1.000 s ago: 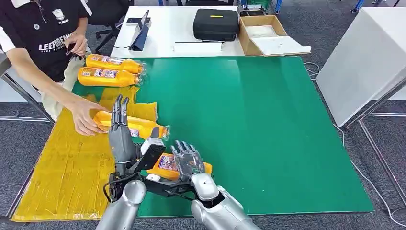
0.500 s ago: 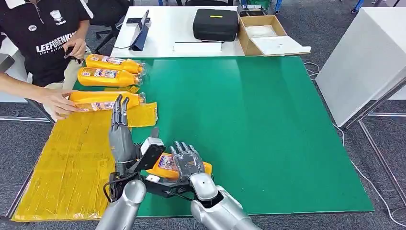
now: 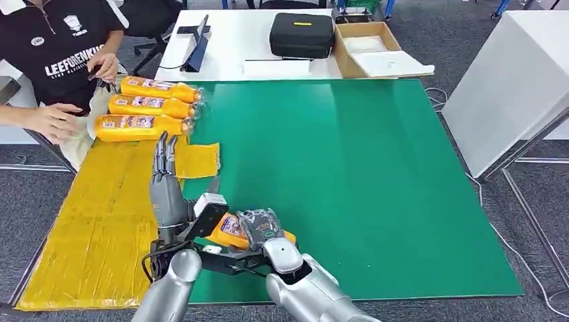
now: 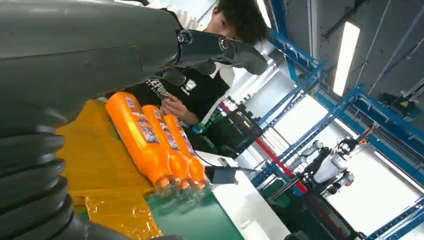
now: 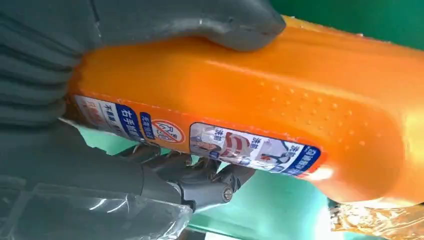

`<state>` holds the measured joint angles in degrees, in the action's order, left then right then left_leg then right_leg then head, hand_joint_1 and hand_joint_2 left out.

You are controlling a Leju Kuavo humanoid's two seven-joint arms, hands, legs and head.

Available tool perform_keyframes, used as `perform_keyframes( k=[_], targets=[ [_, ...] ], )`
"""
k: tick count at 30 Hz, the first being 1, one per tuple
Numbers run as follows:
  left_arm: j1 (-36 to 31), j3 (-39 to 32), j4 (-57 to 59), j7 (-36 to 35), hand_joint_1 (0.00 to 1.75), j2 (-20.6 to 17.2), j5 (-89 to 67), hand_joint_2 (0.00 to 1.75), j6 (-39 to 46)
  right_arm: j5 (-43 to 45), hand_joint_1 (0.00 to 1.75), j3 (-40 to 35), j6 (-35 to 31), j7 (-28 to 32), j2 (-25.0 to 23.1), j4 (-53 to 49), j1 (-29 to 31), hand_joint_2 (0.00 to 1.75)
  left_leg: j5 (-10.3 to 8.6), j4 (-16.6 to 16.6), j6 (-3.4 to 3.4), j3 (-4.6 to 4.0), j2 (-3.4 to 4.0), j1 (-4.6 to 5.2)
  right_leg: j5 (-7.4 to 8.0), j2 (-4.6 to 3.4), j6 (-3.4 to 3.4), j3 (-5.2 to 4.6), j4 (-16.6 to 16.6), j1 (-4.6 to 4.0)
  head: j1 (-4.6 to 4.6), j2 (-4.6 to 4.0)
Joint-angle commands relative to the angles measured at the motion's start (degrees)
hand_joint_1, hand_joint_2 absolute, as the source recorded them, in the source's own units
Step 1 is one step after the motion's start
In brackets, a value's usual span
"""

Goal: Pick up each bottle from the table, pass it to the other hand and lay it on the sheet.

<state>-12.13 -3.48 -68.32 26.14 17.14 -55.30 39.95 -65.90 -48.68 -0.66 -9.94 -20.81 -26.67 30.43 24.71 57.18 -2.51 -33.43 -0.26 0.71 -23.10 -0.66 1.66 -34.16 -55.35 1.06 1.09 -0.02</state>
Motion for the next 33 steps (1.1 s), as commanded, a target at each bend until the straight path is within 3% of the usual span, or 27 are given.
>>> perform_keyframes(
  k=[1,8,17,33],
  targets=[
    [-2.35,-4.21,4.23,0.74,0.0,0.88,0.08,1.75,0.05,2.15,1.75,-3.55,-0.01,0.73,0.81,4.25,0.59,1.75,0.01,-0.06,0.13,0.13,-0.1,-0.04,-0.04,0.15,-0.07,0.17,0.08,-0.04,0.0,-0.02],
    [-2.17,-4.76,3.96,0.52,0.0,0.86,-0.36,1.75,0.05,3.25,1.75,-2.92,-3.11,0.45,0.81,4.13,0.84,1.75,0.02,-0.06,0.22,0.17,-0.11,-0.07,-0.04,0.2,-0.12,0.25,0.1,-0.07,-0.02,-0.02],
    [0.28,-3.8,1.8,-0.39,0.0,0.3,-0.1,1.75,0.05,2.8,1.75,2.99,-13.89,-0.55,2.86,-0.19,-0.04,1.75,0.04,-0.07,0.23,0.16,-0.14,-0.07,-0.06,0.21,-0.13,0.29,0.14,-0.08,0.0,-0.02],
    [-0.27,-3.02,1.11,-3.5,0.0,-0.51,-0.98,1.75,0.05,0.67,1.75,7.96,-16.87,-0.32,1.54,-3.21,0.12,1.75,0.02,0.04,0.22,-0.1,-0.08,-0.08,-0.07,0.15,-0.14,0.18,-0.02,-0.06,-0.02,-0.02]
  ],
)
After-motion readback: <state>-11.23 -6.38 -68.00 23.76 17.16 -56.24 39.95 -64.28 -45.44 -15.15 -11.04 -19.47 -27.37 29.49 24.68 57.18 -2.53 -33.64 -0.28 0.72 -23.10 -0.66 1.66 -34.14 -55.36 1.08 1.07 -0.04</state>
